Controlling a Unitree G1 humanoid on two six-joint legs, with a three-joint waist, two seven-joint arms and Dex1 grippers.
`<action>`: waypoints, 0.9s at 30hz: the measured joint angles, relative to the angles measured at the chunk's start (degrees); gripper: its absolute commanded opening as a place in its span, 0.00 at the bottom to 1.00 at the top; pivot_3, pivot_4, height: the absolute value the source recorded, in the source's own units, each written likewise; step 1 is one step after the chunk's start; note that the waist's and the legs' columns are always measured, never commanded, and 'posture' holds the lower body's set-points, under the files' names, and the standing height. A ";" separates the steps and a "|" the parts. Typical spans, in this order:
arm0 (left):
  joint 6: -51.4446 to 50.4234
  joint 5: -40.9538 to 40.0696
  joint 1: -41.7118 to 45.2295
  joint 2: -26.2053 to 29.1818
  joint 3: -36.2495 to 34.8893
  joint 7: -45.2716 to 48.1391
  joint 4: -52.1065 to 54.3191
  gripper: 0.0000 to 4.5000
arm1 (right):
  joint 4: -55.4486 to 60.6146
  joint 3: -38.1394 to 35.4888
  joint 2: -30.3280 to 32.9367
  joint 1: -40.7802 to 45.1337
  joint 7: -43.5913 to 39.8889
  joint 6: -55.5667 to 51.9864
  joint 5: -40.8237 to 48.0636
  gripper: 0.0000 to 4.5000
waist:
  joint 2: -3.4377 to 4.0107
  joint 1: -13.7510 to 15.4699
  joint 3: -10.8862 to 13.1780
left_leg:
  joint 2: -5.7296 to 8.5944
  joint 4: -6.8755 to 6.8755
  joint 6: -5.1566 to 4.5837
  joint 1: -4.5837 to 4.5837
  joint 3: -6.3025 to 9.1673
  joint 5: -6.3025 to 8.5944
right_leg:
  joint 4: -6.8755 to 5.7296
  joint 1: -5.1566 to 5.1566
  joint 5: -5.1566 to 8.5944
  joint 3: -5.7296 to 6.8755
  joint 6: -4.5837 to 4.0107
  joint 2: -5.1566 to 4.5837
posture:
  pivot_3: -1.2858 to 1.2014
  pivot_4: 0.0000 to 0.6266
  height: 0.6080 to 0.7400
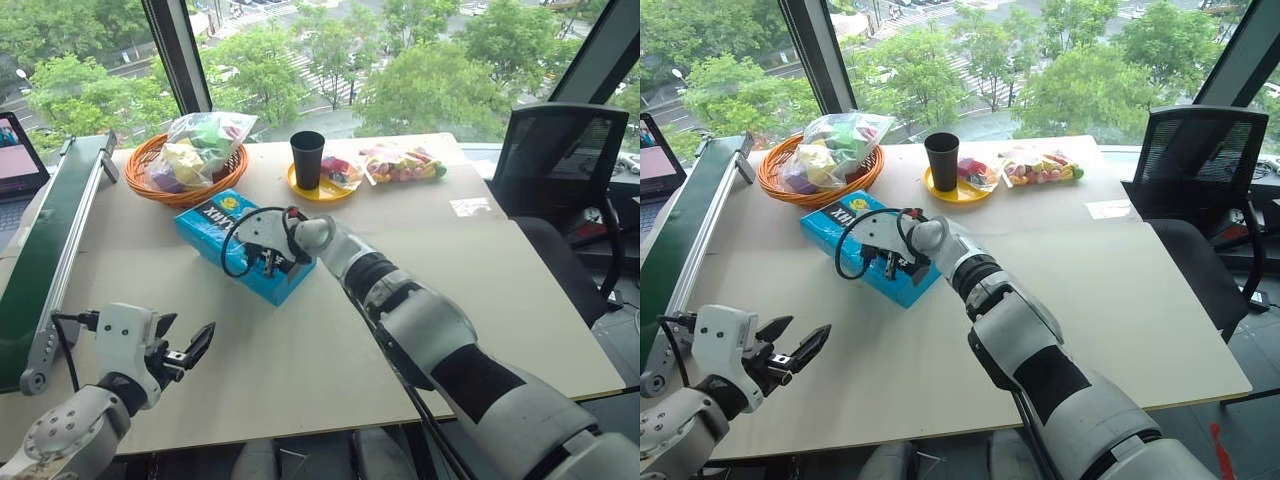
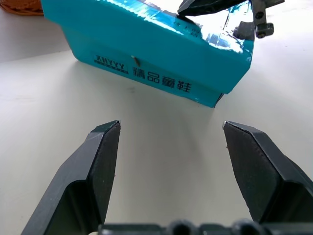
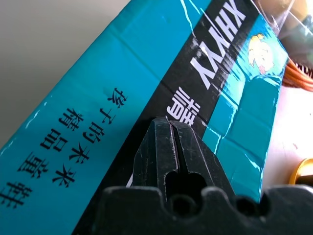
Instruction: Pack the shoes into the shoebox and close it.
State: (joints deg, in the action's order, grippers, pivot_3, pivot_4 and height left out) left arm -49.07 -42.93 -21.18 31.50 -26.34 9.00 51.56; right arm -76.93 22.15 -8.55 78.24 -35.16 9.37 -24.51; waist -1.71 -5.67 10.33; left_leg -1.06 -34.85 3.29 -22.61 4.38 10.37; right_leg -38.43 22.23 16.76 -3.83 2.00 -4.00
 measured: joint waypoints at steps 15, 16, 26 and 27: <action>0.01 1.24 5.61 2.93 2.82 2.68 -5.35 0.79 | -0.07 -15.52 0.52 0.04 -11.23 -2.36 15.92 0.00 | 0.01 0.15 0.04 | -0.03 -0.02 0.00 -0.19 0.03 0.00 | -0.05 0.14 0.00 -0.01 -0.02 0.04 | 0.52 0.24 0.98; 0.06 1.34 5.98 3.05 2.83 3.03 -5.75 0.79 | 0.09 -17.39 0.70 0.05 -12.57 -3.08 17.64 0.00 | 0.01 0.16 0.04 | -0.02 -0.02 0.00 -0.22 0.04 0.00 | -0.04 0.15 0.00 0.01 -0.02 0.04 | 0.52 0.24 0.98; 1.90 3.22 8.75 4.10 4.44 7.67 -9.69 0.79 | 9.62 -21.82 14.97 -2.83 -25.49 -3.21 23.21 0.56 | 0.00 1.62 0.08 | 0.00 -0.04 0.00 -0.38 0.07 0.00 | 0.17 0.16 0.00 0.10 0.00 0.00 | 0.52 0.24 0.98; 3.08 3.42 9.17 3.84 4.81 8.42 -9.73 0.79 | 11.20 -21.51 17.01 -4.61 -26.57 -3.26 23.21 0.61 | 0.01 1.66 0.08 | 0.00 -0.05 0.00 -0.41 0.07 0.00 | 0.18 0.16 0.00 0.10 0.00 0.00 | 0.52 0.24 0.98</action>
State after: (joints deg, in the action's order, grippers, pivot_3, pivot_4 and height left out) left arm -46.00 -39.51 -12.01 35.34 -21.54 17.42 41.83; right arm -65.74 0.63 8.46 73.64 -61.73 6.11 -1.29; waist -1.71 -4.01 10.41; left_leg -1.06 -34.90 3.29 -23.02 4.45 10.37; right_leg -38.25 22.40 16.76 -3.73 1.99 -4.00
